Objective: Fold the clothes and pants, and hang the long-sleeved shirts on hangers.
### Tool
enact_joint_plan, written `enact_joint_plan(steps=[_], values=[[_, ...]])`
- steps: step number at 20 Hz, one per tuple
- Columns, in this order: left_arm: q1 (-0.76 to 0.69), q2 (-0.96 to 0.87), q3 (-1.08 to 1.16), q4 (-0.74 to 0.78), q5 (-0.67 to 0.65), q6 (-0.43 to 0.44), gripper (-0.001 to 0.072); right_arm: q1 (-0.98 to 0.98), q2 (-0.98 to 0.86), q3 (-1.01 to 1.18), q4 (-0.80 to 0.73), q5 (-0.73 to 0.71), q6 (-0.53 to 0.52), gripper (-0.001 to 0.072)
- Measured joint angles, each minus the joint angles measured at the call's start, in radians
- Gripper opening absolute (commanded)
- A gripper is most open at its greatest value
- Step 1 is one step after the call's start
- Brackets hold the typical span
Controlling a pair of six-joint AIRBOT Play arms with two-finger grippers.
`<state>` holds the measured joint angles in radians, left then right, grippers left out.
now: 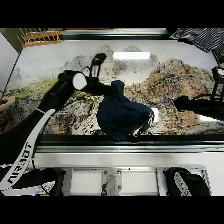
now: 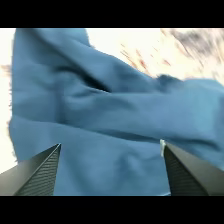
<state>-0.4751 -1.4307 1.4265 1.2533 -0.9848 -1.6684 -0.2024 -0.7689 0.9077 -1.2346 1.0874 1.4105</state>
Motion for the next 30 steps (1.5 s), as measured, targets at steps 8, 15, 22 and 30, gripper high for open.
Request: enact_joint_plan(steps=[8, 15, 22, 30], values=[[0.219, -0.071, -0.146, -0.106, -0.024, 0.013, 0.0707, -0.011, -0.18, -0.09, -0.015, -0.026, 0.003, 0.0531], [0.204, -0.293, -0.146, -0.339, -0.045, 0.096, 0.0707, -0.012, -0.451, -0.104, 0.183, -0.06, -0.044, 0.0692], [0.172, -0.379, -0.093, -0.376, -0.079, 0.108, 0.0011, 0.06, -0.647, -0.105, 0.487, -0.078, -0.178, 0.0359], [0.253, -0.261, -0.072, -0.36, -0.074, 0.115, 0.001, 0.137, -0.613, -0.011, 0.463, -0.09, -0.205, 0.0014]])
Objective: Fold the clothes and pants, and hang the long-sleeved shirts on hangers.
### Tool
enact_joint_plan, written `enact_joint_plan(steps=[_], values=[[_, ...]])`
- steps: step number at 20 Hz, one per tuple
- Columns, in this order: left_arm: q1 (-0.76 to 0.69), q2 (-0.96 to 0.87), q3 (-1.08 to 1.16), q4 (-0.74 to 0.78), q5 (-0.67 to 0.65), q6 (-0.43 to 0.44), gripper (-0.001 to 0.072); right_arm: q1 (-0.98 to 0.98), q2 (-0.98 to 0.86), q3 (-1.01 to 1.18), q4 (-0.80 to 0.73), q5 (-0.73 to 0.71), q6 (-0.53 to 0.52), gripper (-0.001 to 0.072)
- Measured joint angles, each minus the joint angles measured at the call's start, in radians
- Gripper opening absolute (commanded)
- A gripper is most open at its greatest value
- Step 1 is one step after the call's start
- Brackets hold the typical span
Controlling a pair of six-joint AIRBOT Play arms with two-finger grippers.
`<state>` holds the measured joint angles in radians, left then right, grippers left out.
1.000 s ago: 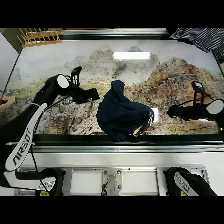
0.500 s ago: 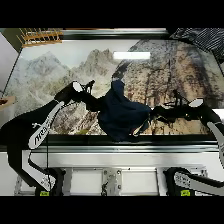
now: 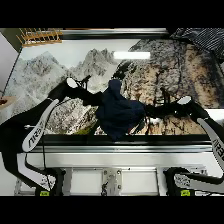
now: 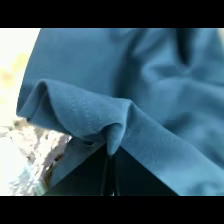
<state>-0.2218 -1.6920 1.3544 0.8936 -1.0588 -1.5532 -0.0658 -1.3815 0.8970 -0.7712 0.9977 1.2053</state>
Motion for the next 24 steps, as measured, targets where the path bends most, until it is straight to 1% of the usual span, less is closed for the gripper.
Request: enact_joint_plan(steps=[3, 6, 10, 12, 14, 17, 18, 20, 21, 24], values=[[0.065, 0.15, 0.068, 0.03, -0.005, 0.012, 0.001, -0.012, 0.113, 0.172, -0.109, 0.106, 0.035, 0.0014], [0.114, 0.327, 0.174, 0.041, -0.035, 0.03, 0.001, -0.016, 0.249, 0.38, -0.182, 0.209, 0.079, 0.0014], [0.138, 0.537, 0.264, 0.053, -0.072, 0.053, 0.001, -0.018, 0.429, 0.552, -0.225, 0.266, 0.128, 0.0013], [0.13, 0.629, 0.25, 0.085, -0.082, 0.056, 0.0011, -0.018, 0.497, 0.585, -0.233, 0.279, 0.153, 0.0014], [0.114, 0.698, 0.186, 0.147, -0.079, 0.049, 0.001, -0.018, 0.536, 0.599, -0.237, 0.293, 0.169, 0.0014], [0.098, 0.76, 0.025, 0.249, -0.067, 0.001, 0.001, -0.013, 0.55, 0.565, -0.238, 0.301, 0.18, 0.0021], [0.098, 0.765, -0.032, 0.27, -0.064, -0.006, 0.001, -0.005, 0.546, 0.534, -0.239, 0.3, 0.183, 0.0086], [0.099, 0.753, -0.146, 0.319, -0.052, -0.021, 0.0011, 0.016, 0.529, 0.457, -0.253, 0.272, 0.183, 0.0607], [0.1, 0.735, -0.195, 0.329, -0.038, -0.028, 0.0011, 0.027, 0.513, 0.412, -0.256, 0.26, 0.183, 0.0644], [0.1, 0.655, -0.303, 0.335, 0.001, -0.035, 0.001, 0.035, 0.444, 0.304, -0.268, 0.201, 0.183, 0.0644]])
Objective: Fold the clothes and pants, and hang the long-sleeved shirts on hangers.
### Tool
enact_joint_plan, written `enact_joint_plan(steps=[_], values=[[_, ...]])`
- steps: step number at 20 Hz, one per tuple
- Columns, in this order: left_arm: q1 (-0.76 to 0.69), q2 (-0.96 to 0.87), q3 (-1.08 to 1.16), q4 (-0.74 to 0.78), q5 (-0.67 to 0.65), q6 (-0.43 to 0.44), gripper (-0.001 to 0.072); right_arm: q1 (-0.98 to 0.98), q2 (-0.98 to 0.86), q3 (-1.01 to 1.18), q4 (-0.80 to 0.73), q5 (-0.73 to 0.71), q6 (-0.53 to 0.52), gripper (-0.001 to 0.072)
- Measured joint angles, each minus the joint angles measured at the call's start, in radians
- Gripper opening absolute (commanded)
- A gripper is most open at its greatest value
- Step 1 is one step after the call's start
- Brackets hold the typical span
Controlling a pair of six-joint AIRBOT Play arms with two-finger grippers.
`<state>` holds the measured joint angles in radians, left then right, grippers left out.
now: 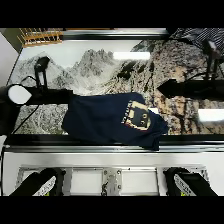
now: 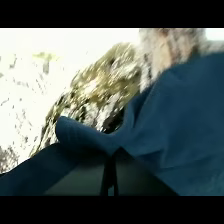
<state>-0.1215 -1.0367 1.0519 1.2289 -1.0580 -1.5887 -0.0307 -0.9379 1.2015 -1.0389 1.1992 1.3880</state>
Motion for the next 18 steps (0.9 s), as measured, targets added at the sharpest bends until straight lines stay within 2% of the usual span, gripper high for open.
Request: enact_joint_plan(steps=[8, 11, 14, 15, 16, 17, 18], values=[[0.048, -0.207, -0.069, 0.008, 0.014, -0.005, 0.0011, -0.125, -0.208, -0.211, -0.209, -0.043, -0.022, 0.0644], [0.06, -0.228, -0.073, 0.008, 0.014, -0.005, 0.001, -0.144, -0.307, -0.272, -0.215, -0.101, -0.061, 0.0644], [0.064, -0.236, -0.074, 0.008, 0.015, -0.005, 0.001, -0.15, -0.4, -0.294, -0.154, -0.165, -0.101, 0.0638], [0.065, -0.237, -0.074, 0.008, 0.016, -0.005, 0.0011, -0.151, -0.426, -0.298, -0.121, -0.179, -0.119, 0.0581], [0.066, -0.238, -0.074, 0.008, 0.019, -0.005, 0.0011, -0.151, -0.449, -0.301, -0.083, -0.191, -0.14, 0.049], [0.066, -0.238, -0.074, 0.009, 0.023, -0.005, 0.0011, -0.151, -0.47, -0.303, -0.042, -0.198, -0.162, 0.0379], [0.066, -0.239, -0.074, 0.008, 0.027, -0.005, 0.0011, -0.152, -0.484, -0.304, -0.01, -0.205, -0.178, 0.0203]])
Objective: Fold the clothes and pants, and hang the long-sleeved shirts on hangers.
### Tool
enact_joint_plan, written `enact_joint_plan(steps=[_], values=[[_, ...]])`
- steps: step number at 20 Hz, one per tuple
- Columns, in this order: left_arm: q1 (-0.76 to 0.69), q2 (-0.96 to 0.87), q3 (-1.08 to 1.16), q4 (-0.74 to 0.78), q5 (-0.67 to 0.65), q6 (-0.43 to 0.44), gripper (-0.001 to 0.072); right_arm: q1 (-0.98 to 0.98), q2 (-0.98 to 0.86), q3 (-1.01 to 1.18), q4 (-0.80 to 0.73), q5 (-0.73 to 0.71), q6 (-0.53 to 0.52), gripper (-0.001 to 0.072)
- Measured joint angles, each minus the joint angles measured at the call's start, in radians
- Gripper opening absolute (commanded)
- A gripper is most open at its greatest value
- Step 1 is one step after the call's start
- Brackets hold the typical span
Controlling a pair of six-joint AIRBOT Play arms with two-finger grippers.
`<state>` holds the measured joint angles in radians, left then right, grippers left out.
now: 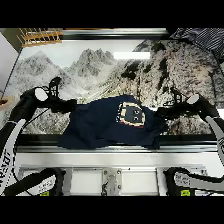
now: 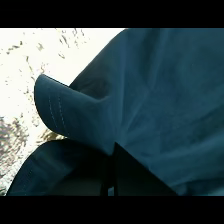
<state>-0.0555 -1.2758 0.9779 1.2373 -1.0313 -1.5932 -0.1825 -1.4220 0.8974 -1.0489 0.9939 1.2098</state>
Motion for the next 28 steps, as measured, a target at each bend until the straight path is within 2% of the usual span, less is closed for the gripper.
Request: enact_joint_plan(steps=[1, 5, 8, 13, 16, 19, 23, 28], values=[[0.0, -0.001, 0.0, 0.0, 0.005, 0.0, 0.0011, 0.0, -0.01, 0.0, 0.028, -0.006, -0.014, 0.0019], [0.009, 0.004, 0.03, 0.005, 0.014, 0.0, 0.001, -0.002, 0.008, 0.041, 0.079, 0.002, -0.044, 0.0014], [0.049, 0.06, 0.154, 0.013, 0.005, 0.0, 0.001, -0.004, 0.102, 0.175, 0.056, 0.04, -0.052, 0.0015], [0.137, 0.27, 0.418, 0.019, 0.002, 0.0, 0.001, -0.005, 0.348, 0.484, 0.001, 0.103, -0.055, 0.0015], [0.173, 0.428, 0.497, 0.02, -0.006, 0.0, 0.0011, -0.005, 0.506, 0.571, -0.014, 0.086, -0.041, 0.0014], [0.186, 0.56, 0.525, 0.019, -0.017, -0.002, 0.001, -0.005, 0.644, 0.605, -0.043, 0.072, 0.008, 0.0014], [0.192, 0.673, 0.525, 0.02, -0.059, -0.014, 0.001, -0.005, 0.744, 0.618, -0.135, 0.066, 0.132, 0.0014], [0.193, 0.651, 0.349, 0.023, -0.193, -0.091, 0.001, -0.004, 0.705, 0.623, -0.186, 0.117, 0.252, 0.0014]])
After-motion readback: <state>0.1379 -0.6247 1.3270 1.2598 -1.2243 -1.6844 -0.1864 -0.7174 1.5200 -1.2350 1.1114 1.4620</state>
